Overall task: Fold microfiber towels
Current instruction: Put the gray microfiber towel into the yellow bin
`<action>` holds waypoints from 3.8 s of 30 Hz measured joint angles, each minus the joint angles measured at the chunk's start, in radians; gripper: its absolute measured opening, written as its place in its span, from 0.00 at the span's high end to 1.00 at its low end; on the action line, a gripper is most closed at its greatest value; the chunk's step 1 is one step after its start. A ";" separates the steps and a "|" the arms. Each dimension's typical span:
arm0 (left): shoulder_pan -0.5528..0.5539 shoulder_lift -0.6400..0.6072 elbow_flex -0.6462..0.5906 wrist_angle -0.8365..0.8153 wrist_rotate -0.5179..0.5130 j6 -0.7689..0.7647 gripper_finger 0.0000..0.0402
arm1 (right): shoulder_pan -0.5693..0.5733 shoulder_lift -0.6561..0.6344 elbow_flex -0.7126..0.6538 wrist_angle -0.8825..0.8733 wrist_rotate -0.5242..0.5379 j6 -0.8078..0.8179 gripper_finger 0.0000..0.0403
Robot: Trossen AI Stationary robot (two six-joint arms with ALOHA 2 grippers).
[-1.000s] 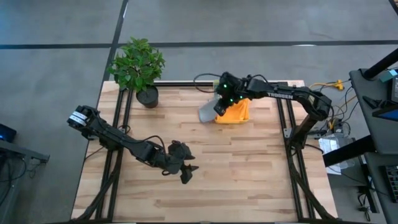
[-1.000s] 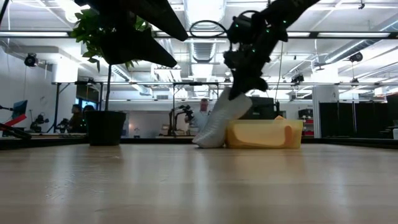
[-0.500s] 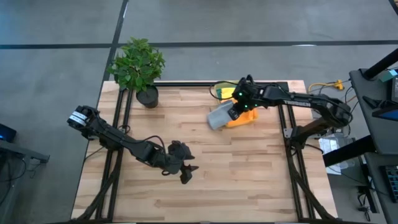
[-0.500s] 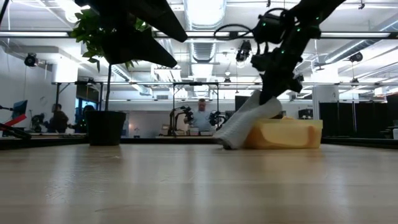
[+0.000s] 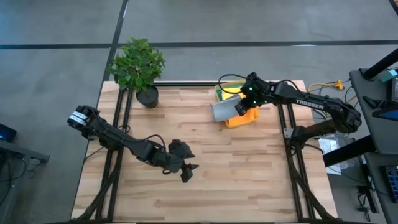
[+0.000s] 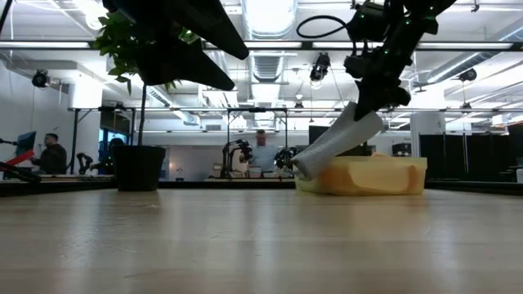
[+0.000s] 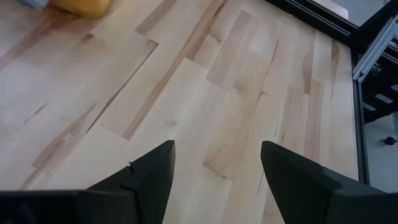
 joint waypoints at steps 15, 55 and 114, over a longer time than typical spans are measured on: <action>0.004 0.000 0.000 0.000 -0.001 -0.003 0.44 | -0.054 0.000 0.045 -0.177 0.091 -0.072 0.97; 0.050 0.000 -0.036 0.011 0.020 -0.045 0.44 | -0.162 0.275 0.072 -0.324 0.289 -0.245 0.83; 0.048 0.000 -0.063 0.013 0.050 -0.036 0.44 | 0.052 0.309 -0.039 -0.019 0.125 0.145 0.96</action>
